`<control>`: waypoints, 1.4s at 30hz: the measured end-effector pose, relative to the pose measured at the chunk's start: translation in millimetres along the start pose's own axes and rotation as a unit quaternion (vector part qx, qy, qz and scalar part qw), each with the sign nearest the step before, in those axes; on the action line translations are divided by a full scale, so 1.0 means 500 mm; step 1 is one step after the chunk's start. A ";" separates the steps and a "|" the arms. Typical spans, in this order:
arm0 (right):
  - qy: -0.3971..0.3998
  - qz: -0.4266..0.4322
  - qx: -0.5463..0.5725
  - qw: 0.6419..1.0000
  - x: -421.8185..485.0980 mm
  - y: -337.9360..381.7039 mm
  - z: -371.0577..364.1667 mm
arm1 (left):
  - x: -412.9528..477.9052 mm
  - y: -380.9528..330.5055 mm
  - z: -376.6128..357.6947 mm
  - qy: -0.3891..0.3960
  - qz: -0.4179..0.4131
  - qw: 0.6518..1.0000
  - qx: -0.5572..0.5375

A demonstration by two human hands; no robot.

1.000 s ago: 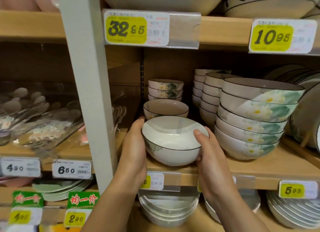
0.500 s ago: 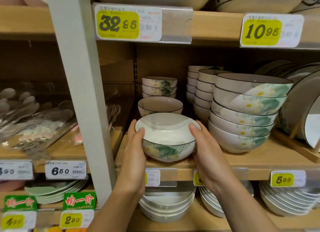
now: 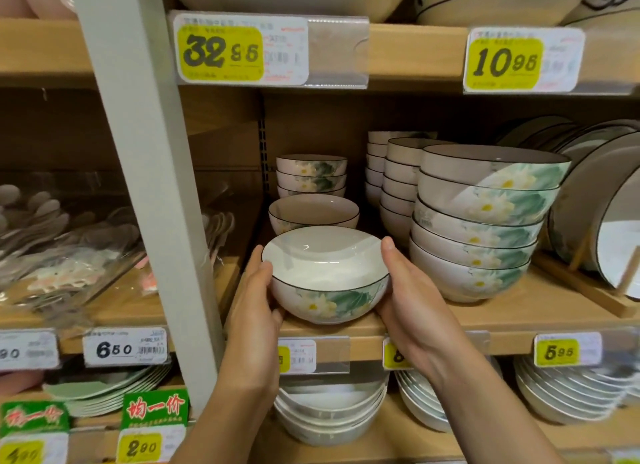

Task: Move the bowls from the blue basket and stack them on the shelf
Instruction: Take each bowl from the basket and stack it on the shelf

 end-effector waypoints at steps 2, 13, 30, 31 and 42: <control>0.028 -0.004 0.037 0.999 -0.009 -0.001 0.003 | -0.010 0.000 0.010 -0.001 0.004 1.000 0.007; 0.181 0.088 -0.052 0.978 -0.023 0.062 -0.031 | -0.018 -0.067 -0.019 0.008 -0.033 0.996 0.082; -0.052 0.073 -0.113 0.990 0.177 0.085 0.000 | 0.196 -0.062 -0.058 -0.166 -0.007 0.984 0.070; -0.048 0.084 -0.118 0.988 0.181 0.085 0.000 | 0.200 -0.062 -0.059 -0.167 -0.017 0.984 0.064; -0.044 0.099 -0.140 0.984 0.231 0.071 0.031 | 0.283 -0.024 -0.037 -0.135 -0.008 0.989 0.052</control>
Point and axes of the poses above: each hand's wrist, its own x-axis towards the middle knuckle, its own z-axis out of the back of the hand, y = z × x, the point moved 6 cm from there along x, towards the middle knuckle, and after that the axes turned 14 degrees about y, right-handed, at the moved point
